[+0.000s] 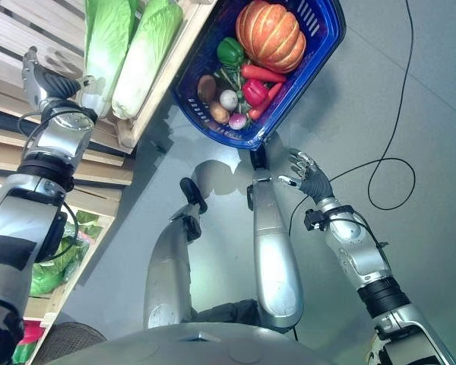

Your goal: Pick up fruits and vegetables into the basket

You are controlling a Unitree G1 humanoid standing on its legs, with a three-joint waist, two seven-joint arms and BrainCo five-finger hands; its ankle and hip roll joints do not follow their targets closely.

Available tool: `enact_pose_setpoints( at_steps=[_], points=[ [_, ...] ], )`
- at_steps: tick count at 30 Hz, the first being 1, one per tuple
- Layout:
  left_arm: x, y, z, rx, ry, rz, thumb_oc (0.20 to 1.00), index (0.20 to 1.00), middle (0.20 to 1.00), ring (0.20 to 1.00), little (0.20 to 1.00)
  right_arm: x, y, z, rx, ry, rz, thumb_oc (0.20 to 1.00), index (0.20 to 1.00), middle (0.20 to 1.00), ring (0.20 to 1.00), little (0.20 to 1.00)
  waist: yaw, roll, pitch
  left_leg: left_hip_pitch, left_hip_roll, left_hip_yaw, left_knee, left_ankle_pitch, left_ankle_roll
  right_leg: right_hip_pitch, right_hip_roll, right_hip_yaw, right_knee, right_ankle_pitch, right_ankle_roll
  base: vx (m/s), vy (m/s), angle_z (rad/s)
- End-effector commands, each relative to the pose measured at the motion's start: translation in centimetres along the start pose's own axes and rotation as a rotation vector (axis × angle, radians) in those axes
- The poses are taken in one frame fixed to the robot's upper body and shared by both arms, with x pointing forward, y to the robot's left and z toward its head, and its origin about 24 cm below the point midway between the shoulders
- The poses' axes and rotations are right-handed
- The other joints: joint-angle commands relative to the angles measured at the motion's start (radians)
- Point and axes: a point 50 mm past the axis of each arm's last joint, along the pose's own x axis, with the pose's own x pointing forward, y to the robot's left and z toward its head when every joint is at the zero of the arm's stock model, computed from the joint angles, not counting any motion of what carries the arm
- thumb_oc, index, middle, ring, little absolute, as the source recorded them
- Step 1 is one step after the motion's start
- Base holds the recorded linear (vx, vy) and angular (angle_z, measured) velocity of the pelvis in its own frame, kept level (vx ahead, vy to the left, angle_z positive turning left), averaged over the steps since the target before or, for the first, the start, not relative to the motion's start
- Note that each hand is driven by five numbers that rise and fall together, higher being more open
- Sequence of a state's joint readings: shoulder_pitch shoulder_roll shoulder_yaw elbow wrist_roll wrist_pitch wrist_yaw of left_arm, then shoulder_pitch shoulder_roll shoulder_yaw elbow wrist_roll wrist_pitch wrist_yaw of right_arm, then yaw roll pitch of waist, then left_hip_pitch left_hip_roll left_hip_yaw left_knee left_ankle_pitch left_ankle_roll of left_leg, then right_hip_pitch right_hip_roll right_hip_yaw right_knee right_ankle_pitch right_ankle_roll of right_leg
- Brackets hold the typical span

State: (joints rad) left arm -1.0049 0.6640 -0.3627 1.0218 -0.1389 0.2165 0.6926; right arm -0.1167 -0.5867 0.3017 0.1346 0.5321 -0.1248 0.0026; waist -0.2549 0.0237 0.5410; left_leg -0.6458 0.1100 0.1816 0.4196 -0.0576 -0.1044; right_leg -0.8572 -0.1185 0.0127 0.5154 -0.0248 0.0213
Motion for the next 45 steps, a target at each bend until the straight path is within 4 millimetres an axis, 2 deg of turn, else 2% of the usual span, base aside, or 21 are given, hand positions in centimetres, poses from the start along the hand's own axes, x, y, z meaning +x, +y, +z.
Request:
enact_pose_setpoints(
  at_steps=[1, 4, 16, 26, 35, 41, 45],
  points=[
    [1.7, 3.2, -2.2, 0.055, 0.075, 0.109, 1.000, 1.000, 1.000, 1.000, 1.000, -0.4, 0.5, 0.6, 0.024, -0.032, 0.020, 1.000, 1.000, 1.000, 1.000, 1.000, -0.019, -0.008, -0.021, -0.107, -0.015, 0.013, 0.036, -0.004, 0.035, -0.022, 0.048, -0.023, 0.080, -0.124, 0.031, 0.01, 0.025, -0.05],
    [1.5, 2.9, -3.5, 0.062, 0.121, 0.085, 1.000, 1.000, 1.000, 1.000, 1.000, -0.2, 0.6, 0.7, 0.028, -0.030, 0.021, 1.000, 1.000, 1.000, 1.000, 1.000, -0.017, -0.009, -0.021, -0.123, -0.015, 0.012, 0.044, -0.008, 0.034, -0.038, 0.047, -0.022, 0.080, -0.119, 0.033, 0.01, 0.033, -0.06],
    [0.4, 1.3, -5.9, -0.028, 0.206, -0.010, 1.000, 1.000, 1.000, 1.000, 1.000, 0.7, 0.8, 1.1, 0.036, -0.017, 0.022, 1.000, 1.000, 1.000, 1.000, 1.000, -0.010, -0.016, -0.021, -0.190, -0.013, 0.002, 0.076, -0.019, 0.034, -0.096, 0.056, -0.015, 0.090, -0.110, 0.030, 0.00, 0.000, -0.01],
    [-0.2, 0.1, -5.5, -0.022, 0.177, -0.038, 1.000, 1.000, 1.000, 1.000, 1.000, 1.1, 0.5, 1.4, 0.036, -0.017, 0.013, 1.000, 1.000, 1.000, 1.000, 1.000, -0.015, -0.021, -0.021, -0.204, -0.008, 0.003, 0.087, -0.024, 0.029, -0.116, 0.056, -0.015, 0.099, -0.107, 0.028, 0.00, -0.004, -0.01],
    [0.4, 0.5, -4.2, 0.025, 0.157, -0.027, 1.000, 1.000, 1.000, 1.000, 1.000, 1.3, -0.1, 1.4, 0.041, -0.014, -0.008, 1.000, 1.000, 1.000, 1.000, 1.000, -0.029, -0.023, -0.021, -0.233, -0.003, 0.005, 0.114, -0.036, 0.029, -0.151, 0.063, -0.004, 0.117, -0.107, 0.021, 0.01, 0.017, -0.03],
    [0.3, 0.5, -4.4, 0.052, 0.211, 0.001, 1.000, 1.000, 1.000, 1.000, 1.000, 1.6, -0.1, 1.5, 0.040, -0.020, -0.007, 1.000, 1.000, 1.000, 1.000, 1.000, -0.035, -0.025, -0.021, -0.249, -0.003, 0.003, 0.127, -0.044, 0.029, -0.168, 0.067, 0.003, 0.119, -0.103, 0.020, 0.00, 0.000, 0.00],
    [0.4, 0.7, -4.6, 0.005, 0.255, 0.017, 1.000, 1.000, 1.000, 1.000, 1.000, 1.6, -0.2, 1.4, 0.046, -0.019, -0.013, 1.000, 1.000, 1.000, 1.000, 1.000, -0.034, -0.027, -0.021, -0.251, -0.005, 0.002, 0.126, -0.044, 0.028, -0.169, 0.061, 0.002, 0.112, -0.100, 0.019, 0.00, 0.000, 0.00]
  ],
)
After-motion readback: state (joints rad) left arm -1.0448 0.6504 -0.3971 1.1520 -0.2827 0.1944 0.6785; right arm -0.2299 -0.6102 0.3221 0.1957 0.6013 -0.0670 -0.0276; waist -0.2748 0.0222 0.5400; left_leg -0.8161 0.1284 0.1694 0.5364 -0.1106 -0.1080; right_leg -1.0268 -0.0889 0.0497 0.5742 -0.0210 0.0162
